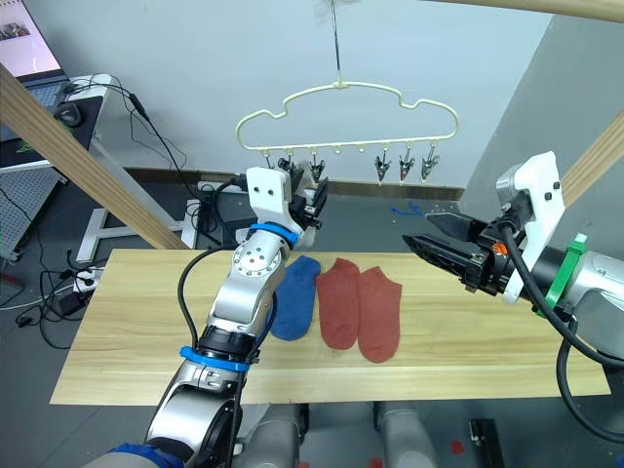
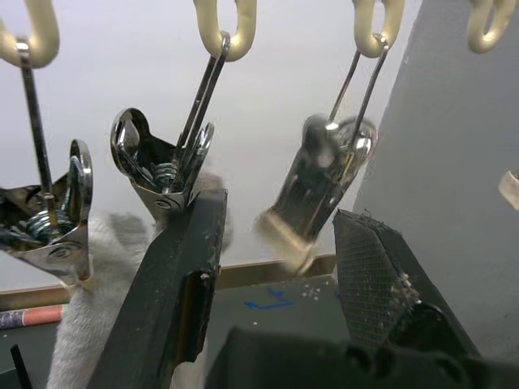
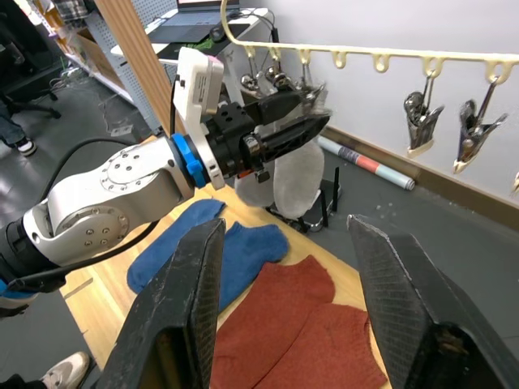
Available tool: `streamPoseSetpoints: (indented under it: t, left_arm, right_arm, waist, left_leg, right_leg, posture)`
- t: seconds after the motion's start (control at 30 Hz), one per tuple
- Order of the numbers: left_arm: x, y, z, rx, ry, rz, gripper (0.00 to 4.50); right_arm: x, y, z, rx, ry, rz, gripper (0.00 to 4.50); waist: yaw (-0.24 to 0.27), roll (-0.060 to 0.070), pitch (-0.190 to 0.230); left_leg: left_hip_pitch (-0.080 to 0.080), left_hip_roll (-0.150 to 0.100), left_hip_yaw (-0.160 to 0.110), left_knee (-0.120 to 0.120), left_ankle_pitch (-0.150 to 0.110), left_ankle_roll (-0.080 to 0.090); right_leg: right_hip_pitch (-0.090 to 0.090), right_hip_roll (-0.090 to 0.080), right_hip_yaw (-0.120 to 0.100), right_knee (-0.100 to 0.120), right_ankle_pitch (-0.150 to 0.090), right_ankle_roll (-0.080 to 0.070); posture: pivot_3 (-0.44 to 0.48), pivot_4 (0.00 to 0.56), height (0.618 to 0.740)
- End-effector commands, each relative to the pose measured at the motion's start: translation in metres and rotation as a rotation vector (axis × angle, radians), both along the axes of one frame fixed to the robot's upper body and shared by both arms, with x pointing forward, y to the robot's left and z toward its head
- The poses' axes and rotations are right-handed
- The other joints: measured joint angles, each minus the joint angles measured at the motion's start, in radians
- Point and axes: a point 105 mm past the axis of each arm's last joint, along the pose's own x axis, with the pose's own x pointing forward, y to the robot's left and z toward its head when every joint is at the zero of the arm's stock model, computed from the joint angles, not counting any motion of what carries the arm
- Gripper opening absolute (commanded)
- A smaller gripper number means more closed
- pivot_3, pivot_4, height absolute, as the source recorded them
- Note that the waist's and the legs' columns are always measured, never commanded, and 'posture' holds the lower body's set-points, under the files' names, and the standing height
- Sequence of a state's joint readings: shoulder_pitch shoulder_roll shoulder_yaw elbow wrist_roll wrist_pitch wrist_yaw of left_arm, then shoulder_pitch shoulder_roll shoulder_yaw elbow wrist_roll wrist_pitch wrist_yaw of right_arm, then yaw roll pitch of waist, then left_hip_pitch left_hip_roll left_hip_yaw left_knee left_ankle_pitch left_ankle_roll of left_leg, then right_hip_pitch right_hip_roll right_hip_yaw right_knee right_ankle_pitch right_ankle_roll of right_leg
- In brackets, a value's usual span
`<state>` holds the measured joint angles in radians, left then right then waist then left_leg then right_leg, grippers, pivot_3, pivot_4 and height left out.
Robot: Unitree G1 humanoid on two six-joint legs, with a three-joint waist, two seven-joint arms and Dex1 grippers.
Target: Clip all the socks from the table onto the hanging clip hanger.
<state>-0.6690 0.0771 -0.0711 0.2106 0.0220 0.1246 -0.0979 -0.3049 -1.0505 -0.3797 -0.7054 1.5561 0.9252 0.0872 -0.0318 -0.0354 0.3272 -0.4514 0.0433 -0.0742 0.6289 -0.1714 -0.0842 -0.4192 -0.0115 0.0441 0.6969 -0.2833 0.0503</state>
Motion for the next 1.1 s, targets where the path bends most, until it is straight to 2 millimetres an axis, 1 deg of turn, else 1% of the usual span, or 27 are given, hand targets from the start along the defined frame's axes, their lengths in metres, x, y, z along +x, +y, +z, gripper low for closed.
streamPoseSetpoints:
  t: [0.03, 0.17, 0.37, 0.57, 1.1]
  left_arm:
    - [-0.002, -0.007, 0.019, -0.029, -0.063, -0.016, 2.35]
    - [0.000, -0.009, 0.026, -0.064, -0.064, -0.015, 2.35]
    - [-0.002, -0.017, 0.030, -0.083, -0.067, -0.025, 2.35]
    - [-0.003, -0.017, 0.031, -0.104, -0.061, -0.019, 2.35]
    - [-0.001, -0.019, 0.043, -0.149, -0.062, -0.015, 2.35]
  right_arm:
    - [-0.005, 0.003, 0.008, 0.009, -0.035, 0.021, 2.52]
    - [-0.005, 0.004, 0.008, 0.012, -0.034, 0.018, 2.52]
    - [-0.006, 0.004, 0.008, 0.015, -0.029, 0.015, 2.52]
    - [-0.006, 0.005, 0.008, 0.017, -0.023, 0.012, 2.52]
    - [-0.007, 0.005, 0.007, 0.027, -0.015, 0.007, 2.52]
  waist:
    - [0.000, 0.000, 0.000]
    - [0.000, 0.000, 0.000]
    - [0.000, 0.000, 0.000]
    - [0.000, 0.000, 0.000]
    - [0.000, 0.000, 0.000]
  left_leg:
    - [0.000, 0.000, 0.000, 0.000, 0.000, 0.000]
    - [0.000, 0.000, 0.000, 0.000, 0.000, 0.000]
    - [0.000, 0.000, 0.000, 0.000, 0.000, 0.000]
    - [0.000, 0.000, 0.000, 0.000, 0.000, 0.000]
    - [0.000, 0.000, 0.000, 0.000, 0.000, 0.000]
  right_leg:
    - [0.000, 0.000, 0.000, 0.000, 0.000, 0.000]
    - [0.000, 0.000, 0.000, 0.000, 0.000, 0.000]
    - [0.000, 0.000, 0.000, 0.000, 0.000, 0.000]
    - [0.000, 0.000, 0.000, 0.000, 0.000, 0.000]
    - [0.000, 0.000, 0.000, 0.000, 0.000, 0.000]
  posture:
    - [-0.065, 0.273, 0.740]
    - [-0.072, 0.275, 0.740]
    - [-0.074, 0.279, 0.740]
    - [-0.074, 0.283, 0.740]
    - [-0.078, 0.285, 0.740]
